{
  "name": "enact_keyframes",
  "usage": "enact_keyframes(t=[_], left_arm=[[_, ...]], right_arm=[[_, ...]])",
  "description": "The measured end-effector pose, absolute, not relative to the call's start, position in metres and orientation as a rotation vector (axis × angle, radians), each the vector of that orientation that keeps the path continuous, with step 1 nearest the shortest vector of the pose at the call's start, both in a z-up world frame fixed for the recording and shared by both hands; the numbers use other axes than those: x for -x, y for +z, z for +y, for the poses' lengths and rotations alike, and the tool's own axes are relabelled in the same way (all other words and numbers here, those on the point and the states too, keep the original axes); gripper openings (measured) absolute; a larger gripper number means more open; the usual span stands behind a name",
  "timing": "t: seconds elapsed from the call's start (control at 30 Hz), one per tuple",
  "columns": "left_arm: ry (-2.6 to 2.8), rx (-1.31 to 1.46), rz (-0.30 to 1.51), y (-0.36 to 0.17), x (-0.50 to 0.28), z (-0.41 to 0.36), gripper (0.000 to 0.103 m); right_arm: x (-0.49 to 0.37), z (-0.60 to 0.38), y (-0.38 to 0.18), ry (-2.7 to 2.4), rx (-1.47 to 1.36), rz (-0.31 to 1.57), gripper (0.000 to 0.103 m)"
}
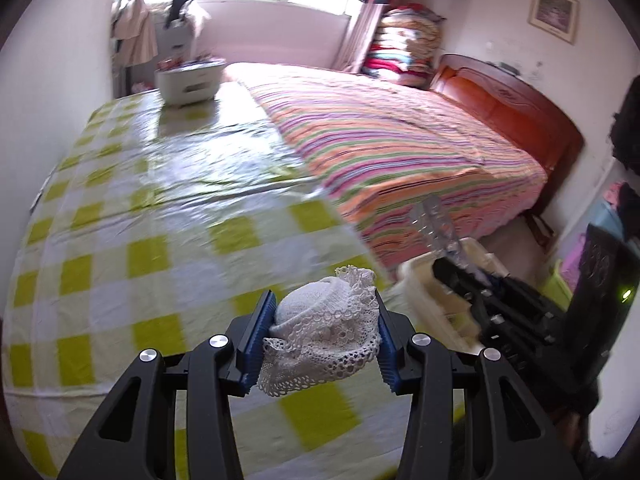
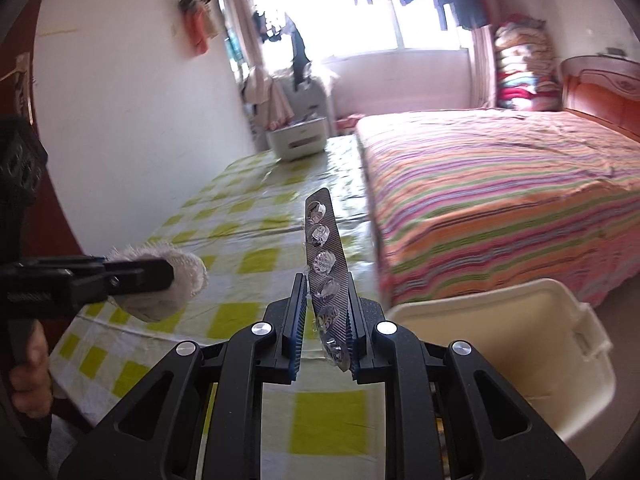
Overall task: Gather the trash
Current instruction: 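Carry the lace item and blister pack to the cream bin with both grippers, then open both grippers over the bin, dropping the lace item and blister pack in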
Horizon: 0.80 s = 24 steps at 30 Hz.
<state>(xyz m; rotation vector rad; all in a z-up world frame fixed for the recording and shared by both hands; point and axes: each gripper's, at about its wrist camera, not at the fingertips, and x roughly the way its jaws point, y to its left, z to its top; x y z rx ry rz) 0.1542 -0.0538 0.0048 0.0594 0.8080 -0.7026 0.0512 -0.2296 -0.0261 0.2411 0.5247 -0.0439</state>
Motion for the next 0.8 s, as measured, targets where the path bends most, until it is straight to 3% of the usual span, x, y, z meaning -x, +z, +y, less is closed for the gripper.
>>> enact_keyframes(t=[0.3,0.63,0.7,0.8], left_arm=[[-0.852,-0.135,0.753,0.04,-0.131,-0.13,0.045],[-0.966,-0.142,0.782,0.029,-0.122,-0.165,0.045],[-0.97,-0.13,0.784,0.029,-0.122,-0.166,0.045],[-0.97,-0.118,0.784,0.028,-0.123,-0.167,0.045]], right_arm=[[-0.029,-0.275,-0.044,-0.23,-0.264,0.529,0.017],[-0.045,-0.292,-0.071,-0.326,-0.367,0.602,0.021],[-0.047,-0.29,-0.07,-0.335,-0.37,0.601,0.046],[-0.045,-0.292,-0.068,-0.361,-0.393,0.572,0.061]])
